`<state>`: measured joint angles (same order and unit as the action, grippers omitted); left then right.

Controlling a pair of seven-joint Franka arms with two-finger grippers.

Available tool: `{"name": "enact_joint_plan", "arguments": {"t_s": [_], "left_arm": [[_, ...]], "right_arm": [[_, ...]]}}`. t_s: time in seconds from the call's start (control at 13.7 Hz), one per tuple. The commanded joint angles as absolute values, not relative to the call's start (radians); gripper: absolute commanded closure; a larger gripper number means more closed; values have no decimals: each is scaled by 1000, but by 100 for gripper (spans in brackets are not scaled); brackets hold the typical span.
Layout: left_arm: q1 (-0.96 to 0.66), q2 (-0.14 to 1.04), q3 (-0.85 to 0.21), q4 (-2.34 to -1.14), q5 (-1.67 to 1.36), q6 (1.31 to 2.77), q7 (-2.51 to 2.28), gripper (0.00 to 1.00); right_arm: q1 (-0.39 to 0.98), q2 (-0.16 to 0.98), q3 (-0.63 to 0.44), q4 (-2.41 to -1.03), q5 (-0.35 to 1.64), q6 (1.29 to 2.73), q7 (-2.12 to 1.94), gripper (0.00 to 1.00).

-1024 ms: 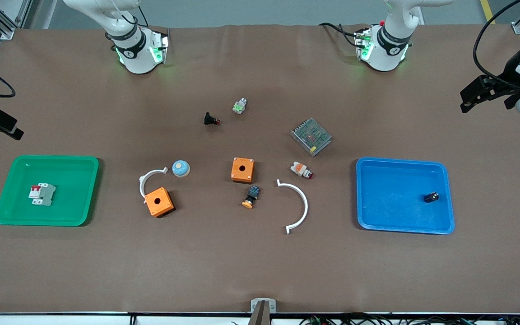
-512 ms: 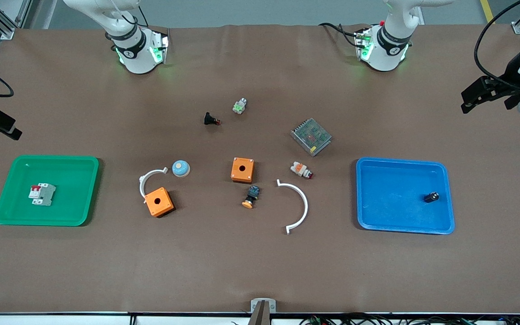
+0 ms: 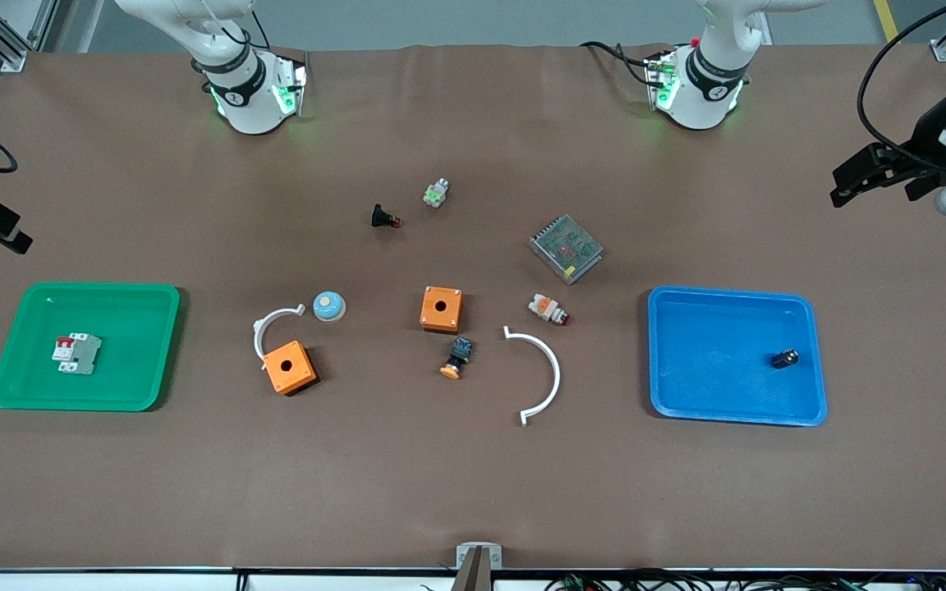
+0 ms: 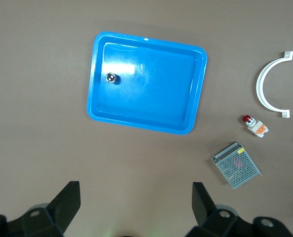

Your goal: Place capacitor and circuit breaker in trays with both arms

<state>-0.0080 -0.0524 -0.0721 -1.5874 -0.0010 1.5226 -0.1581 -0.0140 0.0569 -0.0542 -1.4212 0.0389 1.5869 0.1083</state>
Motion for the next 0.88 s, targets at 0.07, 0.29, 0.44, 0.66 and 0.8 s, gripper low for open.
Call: {"name": "enact_joint_plan", "arguments": {"t_s": [0.07,0.29,0.44,0.66,0.8], "left_arm": [[-9,-74,-77,-1588,-3,1506,-138,0],[-12,-74,-78,-1585,9,1506,-109,0],[-12,-74,-78,-1583,9,1506,-120,0],[-9,-77,-75,-1582,11,1506,-120,0],[-8,-71,-72,-1565,11,1506,-118,0]], "right_arm": [[-25,71,-48,-1391,34,1569,117,0],[-25,71,-48,-1390,34,1569,117,0],[-25,71,-48,-1390,34,1569,117,0],[-25,71,-48,-1391,34,1569,115,0],[-25,71,-48,-1390,34,1571,115,0]]}}
